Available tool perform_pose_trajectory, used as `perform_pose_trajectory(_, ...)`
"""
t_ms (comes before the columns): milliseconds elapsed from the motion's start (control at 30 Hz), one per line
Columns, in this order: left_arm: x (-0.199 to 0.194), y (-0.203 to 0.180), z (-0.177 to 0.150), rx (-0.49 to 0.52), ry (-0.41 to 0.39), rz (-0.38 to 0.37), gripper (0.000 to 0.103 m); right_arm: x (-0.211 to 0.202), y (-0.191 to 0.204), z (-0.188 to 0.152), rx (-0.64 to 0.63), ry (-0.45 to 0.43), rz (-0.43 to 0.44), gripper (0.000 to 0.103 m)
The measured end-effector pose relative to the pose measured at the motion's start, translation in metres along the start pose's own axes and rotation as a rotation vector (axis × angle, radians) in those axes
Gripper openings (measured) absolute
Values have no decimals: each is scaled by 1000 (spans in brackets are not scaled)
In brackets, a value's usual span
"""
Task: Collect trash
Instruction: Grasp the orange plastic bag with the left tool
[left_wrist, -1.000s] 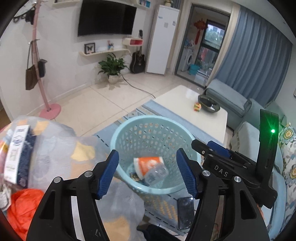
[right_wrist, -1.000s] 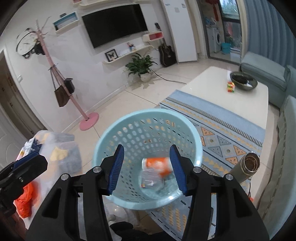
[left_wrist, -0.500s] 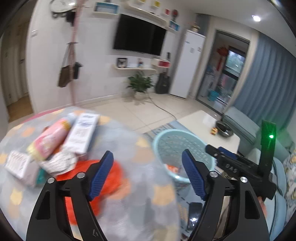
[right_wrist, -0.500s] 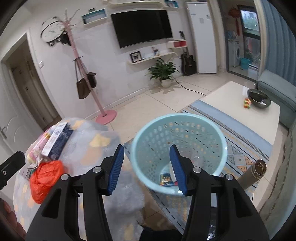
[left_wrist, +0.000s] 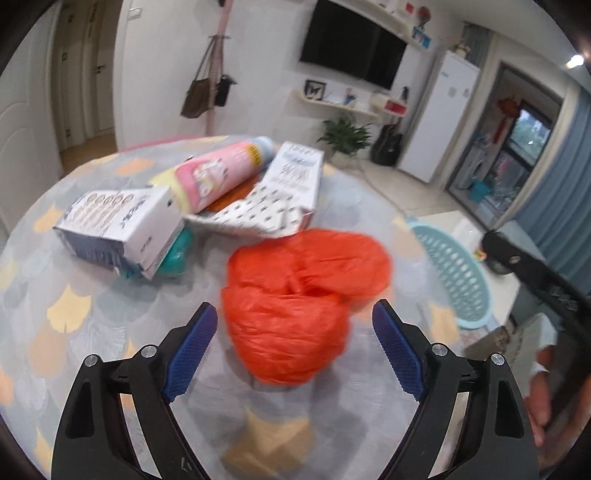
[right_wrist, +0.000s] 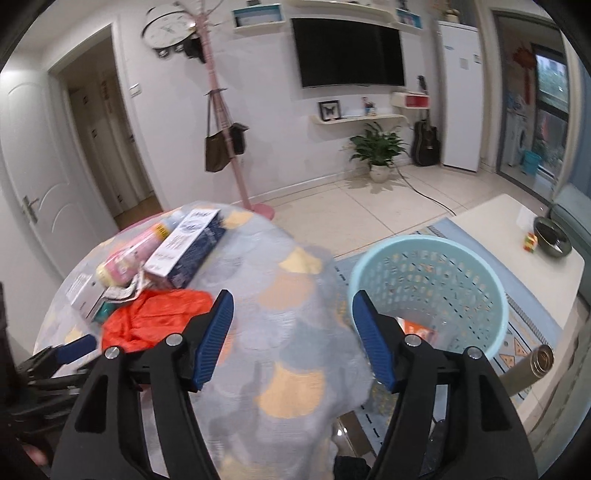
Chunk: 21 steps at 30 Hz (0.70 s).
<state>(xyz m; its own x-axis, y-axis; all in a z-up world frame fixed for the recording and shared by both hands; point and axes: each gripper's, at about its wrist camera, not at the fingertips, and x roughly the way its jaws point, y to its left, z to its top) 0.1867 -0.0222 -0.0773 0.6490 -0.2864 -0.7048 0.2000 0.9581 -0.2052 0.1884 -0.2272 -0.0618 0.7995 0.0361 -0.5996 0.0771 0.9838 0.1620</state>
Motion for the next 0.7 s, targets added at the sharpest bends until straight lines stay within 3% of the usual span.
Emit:
perform_pose_trajectory(167, 19, -3, 3, 18, 30, 28, 80, 5, 20, -1, -43, 10, 36, 65)
perform_pose_trajectory(400, 14, -2, -2, 68, 20, -10, 51, 20, 46, 13, -79, 31, 79, 65)
perform_pose_trajectory(700, -17, 22, -23, 75, -30, -43, 47, 66, 84, 41, -35, 126, 173, 65)
